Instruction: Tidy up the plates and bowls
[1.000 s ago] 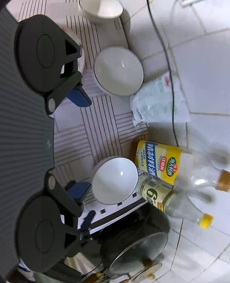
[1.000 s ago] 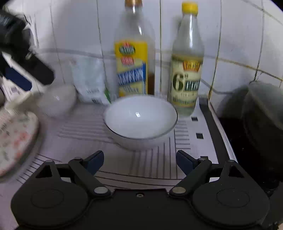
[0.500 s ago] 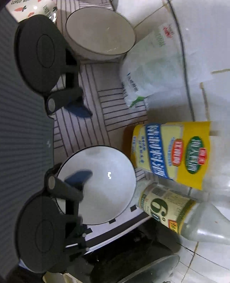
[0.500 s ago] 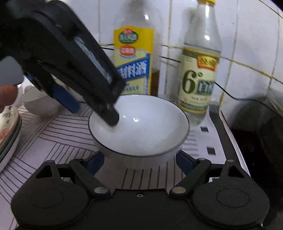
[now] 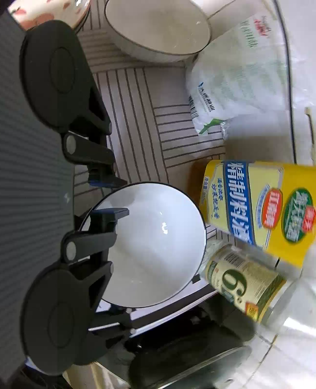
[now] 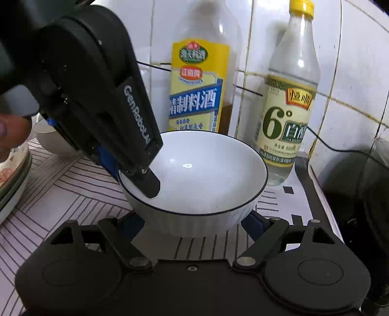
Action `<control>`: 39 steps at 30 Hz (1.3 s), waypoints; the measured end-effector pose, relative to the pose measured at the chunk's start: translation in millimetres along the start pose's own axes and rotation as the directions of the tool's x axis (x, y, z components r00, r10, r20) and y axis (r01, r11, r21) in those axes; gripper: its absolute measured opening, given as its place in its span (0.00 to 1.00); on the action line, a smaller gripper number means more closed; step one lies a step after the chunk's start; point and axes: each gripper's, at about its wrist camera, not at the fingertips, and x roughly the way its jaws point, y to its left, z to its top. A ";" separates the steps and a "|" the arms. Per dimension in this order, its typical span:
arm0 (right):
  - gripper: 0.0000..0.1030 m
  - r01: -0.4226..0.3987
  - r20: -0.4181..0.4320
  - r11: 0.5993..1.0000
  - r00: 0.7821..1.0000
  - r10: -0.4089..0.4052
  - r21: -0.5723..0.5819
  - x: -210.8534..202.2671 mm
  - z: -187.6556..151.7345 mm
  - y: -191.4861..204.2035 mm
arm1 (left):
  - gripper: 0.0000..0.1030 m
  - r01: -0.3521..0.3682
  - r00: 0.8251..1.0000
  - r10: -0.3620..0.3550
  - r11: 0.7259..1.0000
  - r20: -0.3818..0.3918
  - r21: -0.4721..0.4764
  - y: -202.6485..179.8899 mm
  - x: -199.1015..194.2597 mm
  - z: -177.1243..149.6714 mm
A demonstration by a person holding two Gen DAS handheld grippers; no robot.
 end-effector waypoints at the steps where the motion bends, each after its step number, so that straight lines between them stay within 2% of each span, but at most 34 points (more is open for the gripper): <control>1: 0.86 0.001 0.003 1.000 1.000 -0.001 -0.003 -2.3 2.3 0.2 | 0.14 -0.007 1.000 0.007 1.000 0.003 0.014 -1.4 -3.4 -0.6; 5: 0.86 0.010 0.015 1.000 1.000 -0.010 0.001 -22.0 4.3 5.4 | 0.15 -0.005 1.000 0.004 0.999 0.009 0.054 -6.6 -21.0 -6.0; 10: 0.86 0.003 0.040 1.000 0.999 -0.004 0.016 -49.2 6.8 15.6 | 0.15 0.036 0.999 -0.035 0.998 -0.012 0.045 1.2 -45.0 -9.9; 16: 0.86 -0.009 0.037 1.000 0.999 0.009 -0.005 -79.6 7.8 32.2 | 0.14 0.048 0.999 -0.047 0.997 -0.010 0.056 8.4 -74.9 -33.6; 22: 0.86 -0.063 0.024 0.997 0.998 0.064 -0.046 -100.1 5.5 46.2 | 0.15 0.077 0.995 -0.079 0.997 -0.061 -0.025 27.7 -96.3 -52.5; 24: 0.86 -0.081 0.021 0.996 0.996 0.082 -0.035 -105.6 0.9 50.6 | 0.15 0.091 0.993 -0.095 0.994 -0.075 -0.058 35.0 -98.8 -58.8; 31: 0.86 -0.129 -0.020 0.987 0.992 0.128 -0.091 -104.4 -14.4 71.0 | 0.15 0.026 0.992 -0.031 0.999 -0.126 -0.037 38.5 -89.4 -89.1; 39: 0.86 -0.175 -0.067 0.980 0.983 0.169 -0.097 -89.7 -28.2 75.9 | 0.15 -0.011 0.987 0.004 0.999 -0.161 -0.046 44.3 -67.8 -100.4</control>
